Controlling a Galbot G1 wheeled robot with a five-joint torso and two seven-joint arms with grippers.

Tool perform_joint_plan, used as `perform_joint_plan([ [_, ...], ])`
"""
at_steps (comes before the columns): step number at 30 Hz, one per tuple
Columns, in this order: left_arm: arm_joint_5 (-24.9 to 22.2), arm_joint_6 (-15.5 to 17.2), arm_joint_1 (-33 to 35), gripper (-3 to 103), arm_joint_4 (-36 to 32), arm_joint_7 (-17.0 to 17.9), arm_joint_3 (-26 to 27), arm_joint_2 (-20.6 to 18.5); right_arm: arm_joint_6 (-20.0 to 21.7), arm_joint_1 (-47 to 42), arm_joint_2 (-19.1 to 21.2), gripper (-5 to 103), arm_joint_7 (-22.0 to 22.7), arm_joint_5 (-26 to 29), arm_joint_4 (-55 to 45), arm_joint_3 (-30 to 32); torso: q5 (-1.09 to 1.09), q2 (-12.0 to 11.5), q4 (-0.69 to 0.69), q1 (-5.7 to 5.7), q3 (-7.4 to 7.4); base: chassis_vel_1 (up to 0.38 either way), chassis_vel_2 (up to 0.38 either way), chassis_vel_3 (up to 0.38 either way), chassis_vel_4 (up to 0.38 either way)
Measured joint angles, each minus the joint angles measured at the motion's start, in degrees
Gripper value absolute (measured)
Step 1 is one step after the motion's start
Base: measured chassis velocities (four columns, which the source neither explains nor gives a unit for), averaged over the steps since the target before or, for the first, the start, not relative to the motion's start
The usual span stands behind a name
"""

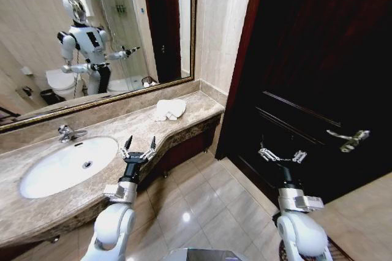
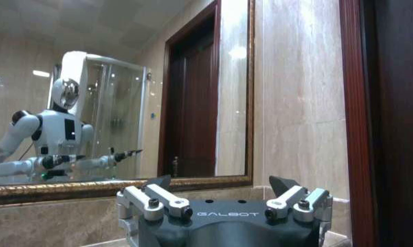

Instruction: Discard the used towel into the hamper.

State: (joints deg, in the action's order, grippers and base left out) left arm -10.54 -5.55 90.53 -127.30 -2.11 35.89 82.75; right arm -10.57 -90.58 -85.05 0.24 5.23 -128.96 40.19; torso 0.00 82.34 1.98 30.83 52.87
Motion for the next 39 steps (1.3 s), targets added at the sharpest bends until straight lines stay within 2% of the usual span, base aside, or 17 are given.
perform_joint_plan([
  [19,0.0,0.0,0.0,97,0.0,0.0,0.0,0.0,0.0,0.0,0.0,100,0.0,0.0,0.0,0.0,0.00,0.0,0.00,-0.01,0.00,-0.099,0.100,0.098,-0.103],
  [29,0.0,0.0,0.0,97,0.0,0.0,0.0,0.0,0.0,0.1,0.0,100,0.0,0.0,0.0,0.0,0.01,0.0,0.02,0.09,0.03,-0.185,0.184,0.169,-0.197],
  [34,0.0,0.0,0.0,97,0.0,0.0,0.0,0.0,0.0,0.0,0.0,100,0.0,0.0,0.0,0.0,-0.01,0.0,-0.02,0.04,0.01,-0.066,0.060,0.000,-0.001],
  [39,0.0,0.0,0.0,97,0.0,0.0,0.0,0.0,0.0,0.0,0.0,100,0.0,0.0,0.0,0.0,0.00,0.0,0.01,-0.06,-0.02,0.044,-0.017,-0.055,0.013],
])
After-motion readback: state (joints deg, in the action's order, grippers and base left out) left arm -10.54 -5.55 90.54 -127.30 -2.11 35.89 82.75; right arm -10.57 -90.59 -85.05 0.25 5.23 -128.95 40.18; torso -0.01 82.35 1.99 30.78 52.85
